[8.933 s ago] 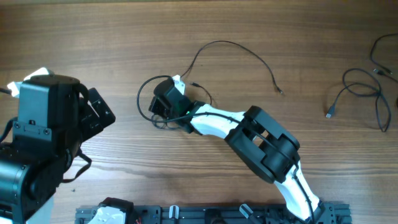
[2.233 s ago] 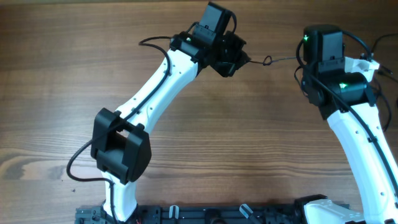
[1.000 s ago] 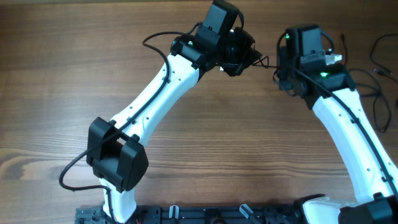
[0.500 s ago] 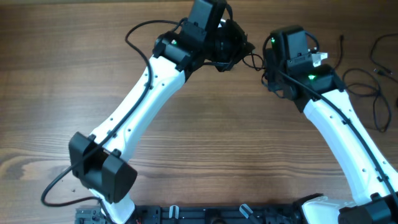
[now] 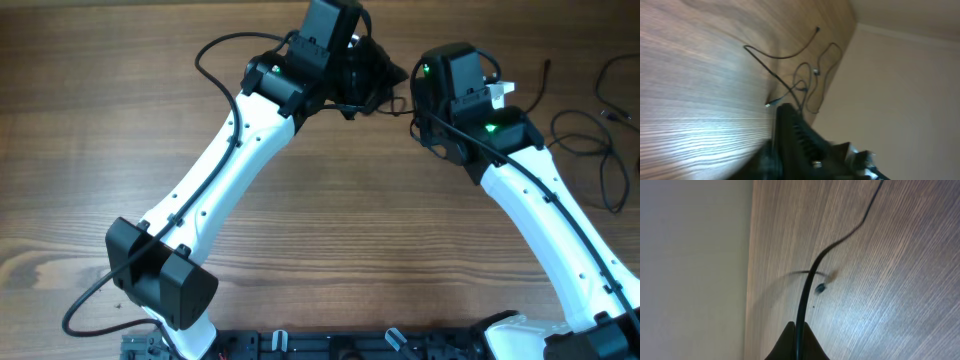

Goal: Untangle cables

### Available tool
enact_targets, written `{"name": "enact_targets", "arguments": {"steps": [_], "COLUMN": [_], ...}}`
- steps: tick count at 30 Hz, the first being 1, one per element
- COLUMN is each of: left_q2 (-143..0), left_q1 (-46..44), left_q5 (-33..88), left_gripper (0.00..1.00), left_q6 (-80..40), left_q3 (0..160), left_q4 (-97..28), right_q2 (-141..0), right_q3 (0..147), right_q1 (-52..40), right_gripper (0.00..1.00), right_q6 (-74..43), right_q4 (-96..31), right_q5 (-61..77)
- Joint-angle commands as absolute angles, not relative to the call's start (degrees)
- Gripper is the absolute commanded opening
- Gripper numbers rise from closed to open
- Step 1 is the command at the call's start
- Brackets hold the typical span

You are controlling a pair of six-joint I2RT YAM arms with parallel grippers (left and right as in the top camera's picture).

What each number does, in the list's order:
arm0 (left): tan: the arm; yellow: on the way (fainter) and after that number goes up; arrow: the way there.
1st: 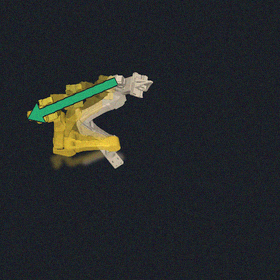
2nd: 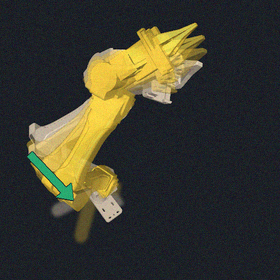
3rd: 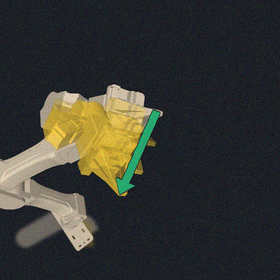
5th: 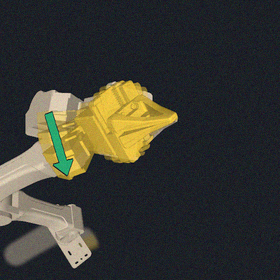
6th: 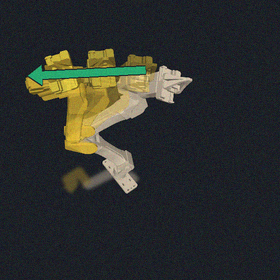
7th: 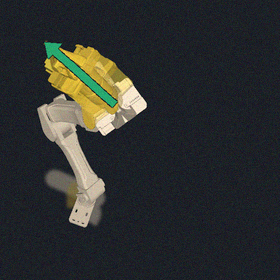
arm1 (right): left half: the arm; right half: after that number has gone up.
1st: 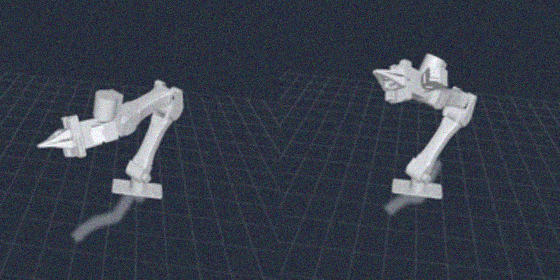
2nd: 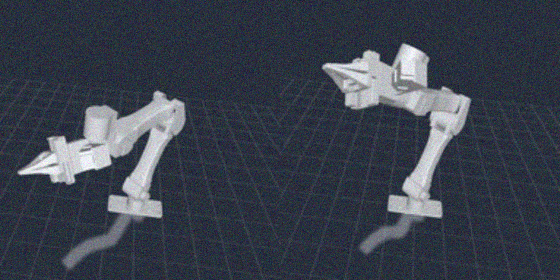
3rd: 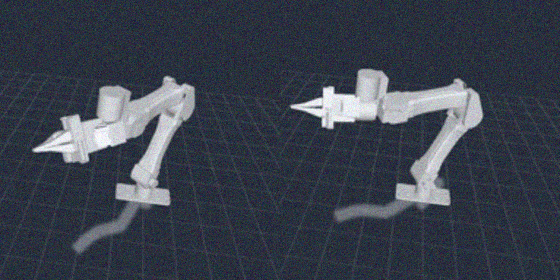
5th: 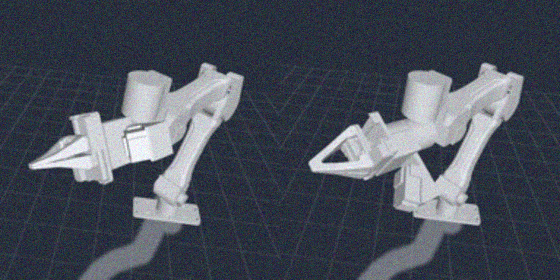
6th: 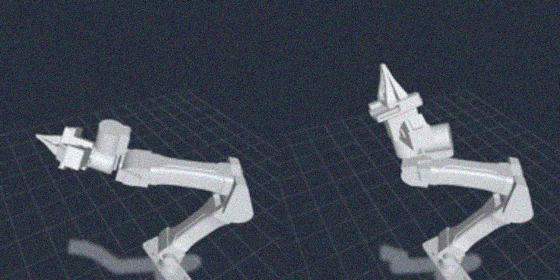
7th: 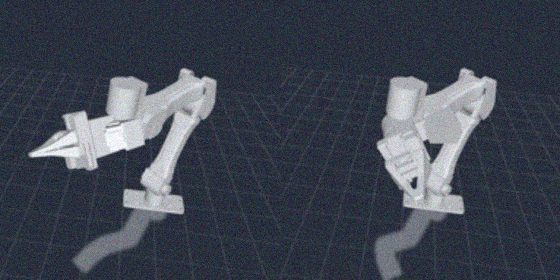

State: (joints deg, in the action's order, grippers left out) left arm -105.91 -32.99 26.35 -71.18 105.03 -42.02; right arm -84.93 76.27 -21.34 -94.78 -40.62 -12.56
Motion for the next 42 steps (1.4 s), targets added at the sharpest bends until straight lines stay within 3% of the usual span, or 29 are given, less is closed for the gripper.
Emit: {"name": "enact_targets", "arguments": {"steps": [1,8,15,20,23,26,33,35,39,42], "left_q2": [-104.55,-102.04,-99.77,-101.19,-102.08,-102.94,-104.81,-106.19,-107.53,-108.57], "left_q1": [-32.77,-28.03,-27.14,-28.82,-29.15,-29.15,-31.68,-33.08,-33.01,-33.01], "left_q5": [23.92,24.40,25.19,24.99,24.27,28.77,31.31,27.35,26.94,26.35], "left_gripper": [1.00,1.00,1.00,1.00,0.87,0.93,0.95,0.97,0.85,0.84], "left_q6": [-64.64,-60.16,-61.87,-72.99,-83.48,-101.43,-124.49,-124.99,-124.99,-124.99], "left_q3": [105.01,105.08,105.06,104.99,104.99,104.99,104.99,104.99,104.99,104.97], "left_q4": [-42.04,-41.04,-53.98,-58.33,-60.27,-62.83,-56.69,-51.00,-55.20,-58.33], "right_q2": [-86.06,-86.06,-86.06,-86.06,-86.06,-86.06,-86.06,-86.06,-86.06,-86.06], "right_q3": [76.53,76.53,76.53,76.53,76.53,76.53,76.53,76.53,76.53,76.53], "right_q1": [-21.74,-21.74,-21.74,-21.74,-21.74,-21.74,-21.69,-21.69,-21.69,-21.58], "right_gripper": [0.04,0.04,0.04,0.04,0.04,0.04,0.04,0.04,0.04,0.04], "right_q6": [-94.04,-94.04,-94.63,-94.72,-94.67,-94.65,-94.61,-94.67,-94.67,-94.63], "right_q4": [-40.47,-40.49,-39.92,-39.83,-40.05,-40.12,-40.40,-41.91,-44.23,-44.69], "right_q5": [-16.56,-18.52,-21.50,-21.65,-21.65,-21.65,-21.93,-22.50,-22.59,-23.51]}}
